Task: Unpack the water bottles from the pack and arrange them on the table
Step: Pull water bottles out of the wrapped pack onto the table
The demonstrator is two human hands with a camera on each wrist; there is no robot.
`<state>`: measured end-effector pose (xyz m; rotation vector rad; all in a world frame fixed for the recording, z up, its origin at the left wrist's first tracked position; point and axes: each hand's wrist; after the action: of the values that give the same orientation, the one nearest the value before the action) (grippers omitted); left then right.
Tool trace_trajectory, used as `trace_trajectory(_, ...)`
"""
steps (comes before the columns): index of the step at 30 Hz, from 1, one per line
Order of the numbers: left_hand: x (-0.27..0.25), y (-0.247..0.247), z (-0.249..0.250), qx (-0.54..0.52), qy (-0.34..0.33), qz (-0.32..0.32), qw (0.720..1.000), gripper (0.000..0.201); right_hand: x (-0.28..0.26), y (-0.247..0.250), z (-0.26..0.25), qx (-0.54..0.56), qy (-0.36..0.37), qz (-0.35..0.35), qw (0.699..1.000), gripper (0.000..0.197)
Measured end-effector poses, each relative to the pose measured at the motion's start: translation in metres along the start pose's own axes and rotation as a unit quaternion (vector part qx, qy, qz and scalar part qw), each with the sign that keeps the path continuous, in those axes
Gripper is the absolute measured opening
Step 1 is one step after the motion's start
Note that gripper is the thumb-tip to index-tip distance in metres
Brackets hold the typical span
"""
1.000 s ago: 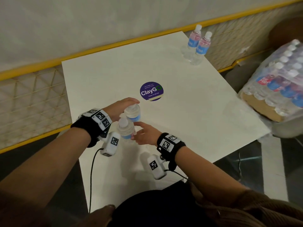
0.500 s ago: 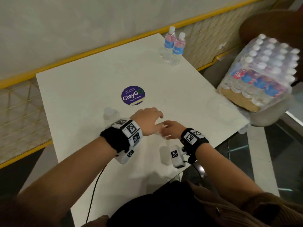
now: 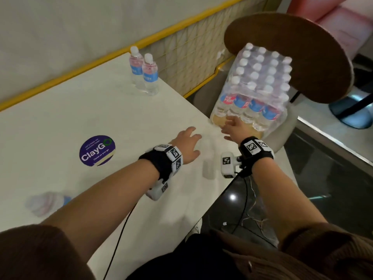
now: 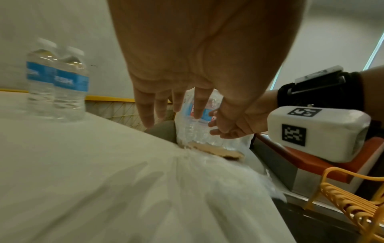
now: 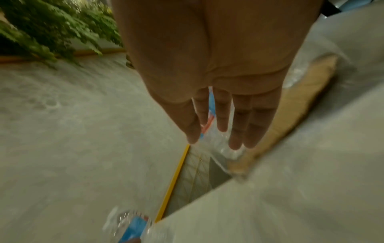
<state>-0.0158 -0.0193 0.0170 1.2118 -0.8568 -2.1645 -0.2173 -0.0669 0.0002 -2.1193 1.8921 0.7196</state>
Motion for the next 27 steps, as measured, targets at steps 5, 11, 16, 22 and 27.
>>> trace_trajectory(5, 0.055, 0.054, 0.039, 0.009, -0.034, 0.043, 0.998, 0.055, 0.035, 0.056, -0.035, -0.084, 0.059, 0.120, 0.987, 0.055)
trace_trajectory(11, 0.092, 0.075, 0.061, -0.038, -0.068, -0.003, 0.997, 0.054, 0.068, 0.073, -0.042, -0.071, 0.044, 0.130, 0.988, 0.052)
trace_trajectory(16, 0.113, 0.074, 0.065, -0.111, -0.076, 0.018, 0.991, 0.072, 0.050, 0.077, -0.047, -0.126, 0.025, 0.112, 0.985, 0.021)
trace_trajectory(22, 0.131, 0.068, 0.068, -0.218, -0.105, 0.032, 0.970, 0.099, 0.005, 0.061, -0.034, -0.088, 0.161, 0.022, 0.983, 0.035)
trace_trajectory(27, 0.097, 0.063, 0.049, -0.233, -0.039, -0.022, 0.971, 0.070, 0.001, 0.060, -0.037, -0.047, 0.069, -0.152, 0.985, 0.034)
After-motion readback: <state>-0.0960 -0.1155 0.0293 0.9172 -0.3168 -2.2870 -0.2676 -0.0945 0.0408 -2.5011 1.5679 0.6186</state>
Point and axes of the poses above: each hand's wrist, its own x-axis towards the middle knuckle, its own y-axis out of the back of the hand, z = x × y, and after that the axes turned 14 degrees about -z, right-handed
